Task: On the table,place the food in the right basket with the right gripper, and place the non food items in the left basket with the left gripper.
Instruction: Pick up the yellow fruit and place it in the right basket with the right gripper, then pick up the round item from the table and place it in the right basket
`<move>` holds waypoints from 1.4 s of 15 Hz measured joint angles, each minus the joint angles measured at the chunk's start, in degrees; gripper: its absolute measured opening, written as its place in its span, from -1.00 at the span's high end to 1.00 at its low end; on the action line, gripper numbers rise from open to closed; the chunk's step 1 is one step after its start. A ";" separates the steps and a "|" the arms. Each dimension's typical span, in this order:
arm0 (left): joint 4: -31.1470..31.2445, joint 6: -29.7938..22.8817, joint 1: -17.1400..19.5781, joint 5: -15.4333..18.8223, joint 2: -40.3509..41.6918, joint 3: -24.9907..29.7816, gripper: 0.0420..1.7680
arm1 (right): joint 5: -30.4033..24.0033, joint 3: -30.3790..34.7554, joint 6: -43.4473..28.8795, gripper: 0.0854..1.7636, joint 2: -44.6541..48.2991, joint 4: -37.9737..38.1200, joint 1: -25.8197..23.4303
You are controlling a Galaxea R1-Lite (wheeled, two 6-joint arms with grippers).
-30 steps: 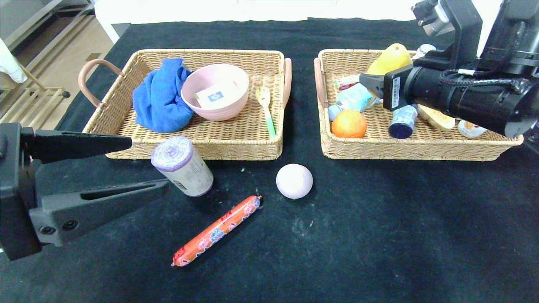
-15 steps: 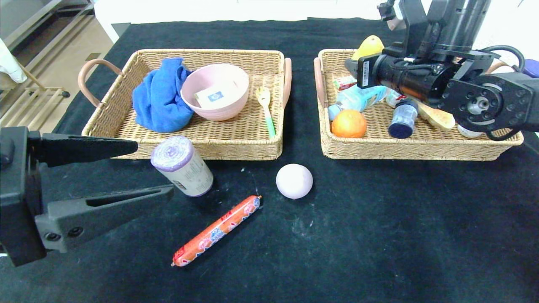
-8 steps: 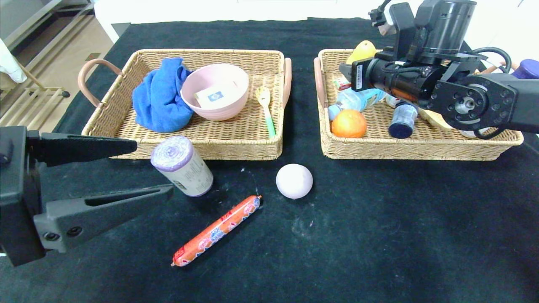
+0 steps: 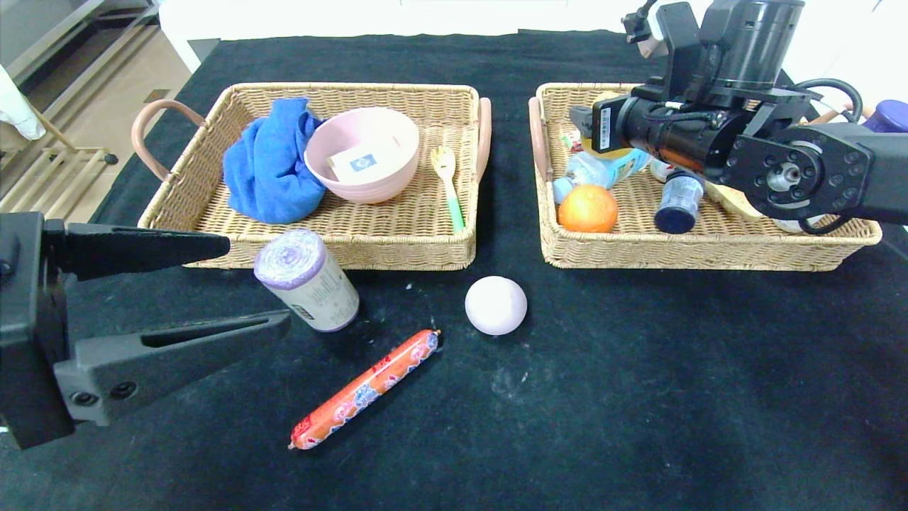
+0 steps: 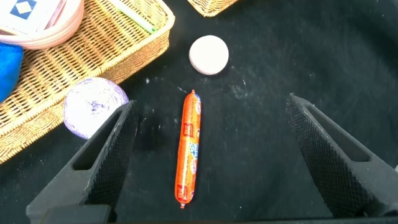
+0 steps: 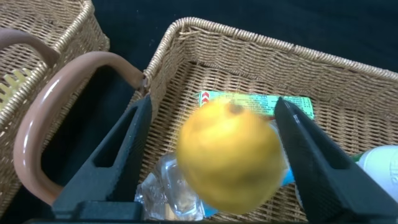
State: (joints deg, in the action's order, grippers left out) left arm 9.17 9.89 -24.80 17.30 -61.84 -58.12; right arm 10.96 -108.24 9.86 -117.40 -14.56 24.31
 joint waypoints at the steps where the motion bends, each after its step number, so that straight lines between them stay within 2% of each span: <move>1: -0.02 0.00 0.00 0.00 0.02 0.00 -0.94 | -0.02 0.09 -0.02 -0.65 0.04 0.01 0.07; 7: -0.07 0.00 0.00 0.01 0.02 -0.04 -0.94 | 0.01 0.28 -0.02 -0.80 0.09 -0.07 0.11; 14: -0.16 -0.02 0.00 -0.02 0.11 -0.06 -0.94 | 0.15 0.91 -0.05 -0.88 0.94 -0.02 0.20; 21: -0.30 -0.05 0.00 -0.10 0.18 -0.06 -0.94 | -0.13 7.03 0.17 -0.91 5.07 -0.11 0.91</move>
State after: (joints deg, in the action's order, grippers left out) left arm 8.86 9.84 -24.80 17.20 -61.66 -58.19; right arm 10.83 -101.21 10.03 -112.32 -14.67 25.22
